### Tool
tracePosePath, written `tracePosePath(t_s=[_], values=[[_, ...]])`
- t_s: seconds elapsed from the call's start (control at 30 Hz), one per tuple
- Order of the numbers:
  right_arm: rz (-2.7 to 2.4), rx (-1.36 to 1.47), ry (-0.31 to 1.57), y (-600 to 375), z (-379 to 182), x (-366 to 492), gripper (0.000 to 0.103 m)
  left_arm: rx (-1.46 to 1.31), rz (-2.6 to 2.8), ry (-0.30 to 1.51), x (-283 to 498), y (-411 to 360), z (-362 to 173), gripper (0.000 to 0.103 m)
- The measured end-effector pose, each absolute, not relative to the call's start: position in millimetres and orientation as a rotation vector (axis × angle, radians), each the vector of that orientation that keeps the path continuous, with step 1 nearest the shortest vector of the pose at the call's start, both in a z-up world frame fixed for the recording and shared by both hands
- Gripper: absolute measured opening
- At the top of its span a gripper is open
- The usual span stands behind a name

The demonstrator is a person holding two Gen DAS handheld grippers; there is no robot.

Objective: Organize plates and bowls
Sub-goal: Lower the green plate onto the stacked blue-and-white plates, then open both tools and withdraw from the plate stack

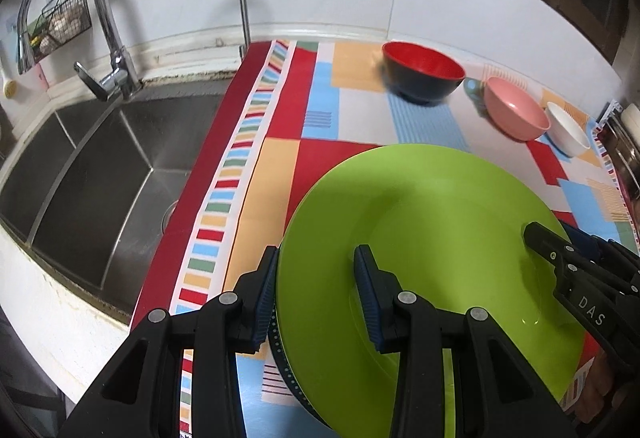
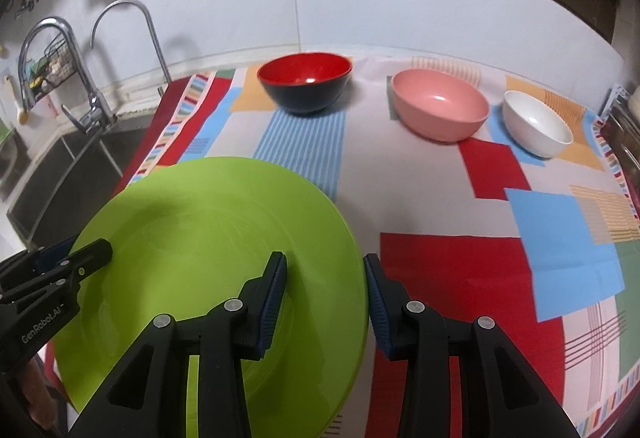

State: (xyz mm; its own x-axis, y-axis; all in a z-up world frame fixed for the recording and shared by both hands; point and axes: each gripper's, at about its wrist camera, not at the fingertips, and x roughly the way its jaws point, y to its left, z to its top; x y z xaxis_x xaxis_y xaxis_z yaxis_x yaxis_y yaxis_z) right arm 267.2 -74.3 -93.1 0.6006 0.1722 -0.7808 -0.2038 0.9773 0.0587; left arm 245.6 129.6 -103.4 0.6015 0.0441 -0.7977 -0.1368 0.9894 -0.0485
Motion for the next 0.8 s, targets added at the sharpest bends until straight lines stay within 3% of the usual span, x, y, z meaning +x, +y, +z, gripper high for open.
tracePosePath(t_s=[0.8], values=[[0.252,-0.046,1.032,-63.1,-126.7,280.5,0.042,-0.1,0.139,0.989,250.3,133.9,-128.8,0.038]])
